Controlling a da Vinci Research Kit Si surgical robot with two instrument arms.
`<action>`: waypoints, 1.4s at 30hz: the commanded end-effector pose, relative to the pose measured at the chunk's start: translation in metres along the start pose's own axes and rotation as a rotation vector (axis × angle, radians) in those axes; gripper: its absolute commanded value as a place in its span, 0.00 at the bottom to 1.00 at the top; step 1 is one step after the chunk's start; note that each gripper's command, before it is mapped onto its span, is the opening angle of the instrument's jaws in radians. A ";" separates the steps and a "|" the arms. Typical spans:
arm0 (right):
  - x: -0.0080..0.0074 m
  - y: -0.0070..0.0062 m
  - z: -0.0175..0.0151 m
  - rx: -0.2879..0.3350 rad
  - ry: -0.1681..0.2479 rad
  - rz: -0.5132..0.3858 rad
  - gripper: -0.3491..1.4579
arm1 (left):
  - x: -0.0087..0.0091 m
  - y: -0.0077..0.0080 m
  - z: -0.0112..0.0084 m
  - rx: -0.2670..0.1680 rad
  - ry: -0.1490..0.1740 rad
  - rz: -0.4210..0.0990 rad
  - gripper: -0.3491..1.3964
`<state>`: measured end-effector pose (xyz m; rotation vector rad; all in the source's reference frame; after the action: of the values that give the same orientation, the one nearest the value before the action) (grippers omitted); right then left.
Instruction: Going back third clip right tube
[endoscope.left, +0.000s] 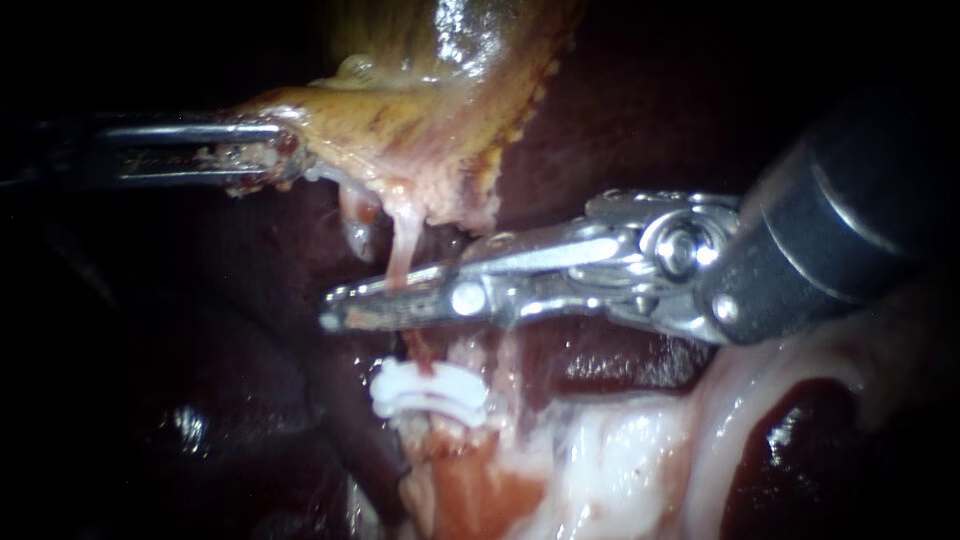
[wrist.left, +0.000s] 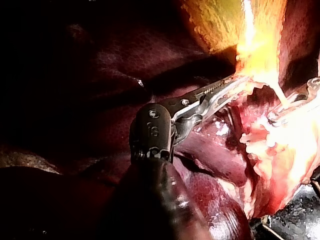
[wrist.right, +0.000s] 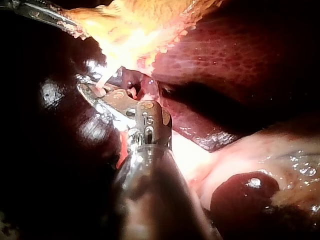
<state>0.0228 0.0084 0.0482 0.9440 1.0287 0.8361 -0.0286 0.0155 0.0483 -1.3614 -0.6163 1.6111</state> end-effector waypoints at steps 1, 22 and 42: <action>0.0000 0.0001 0.0003 0.001 0.004 -0.001 0.18 | 0.0000 0.0000 0.0000 0.000 0.000 0.000 0.00; -0.0029 0.0108 0.0004 -0.042 0.033 -0.184 0.47 | 0.0000 0.0001 0.0000 0.001 0.000 0.000 0.00; -0.0090 0.0062 -0.0119 -0.092 0.036 -0.716 0.47 | -0.0001 0.0002 0.0000 0.001 0.000 0.000 0.00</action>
<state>0.0074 0.0053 0.0540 0.4123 1.2339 0.3015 -0.0286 0.0154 0.0481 -1.3619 -0.6160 1.6118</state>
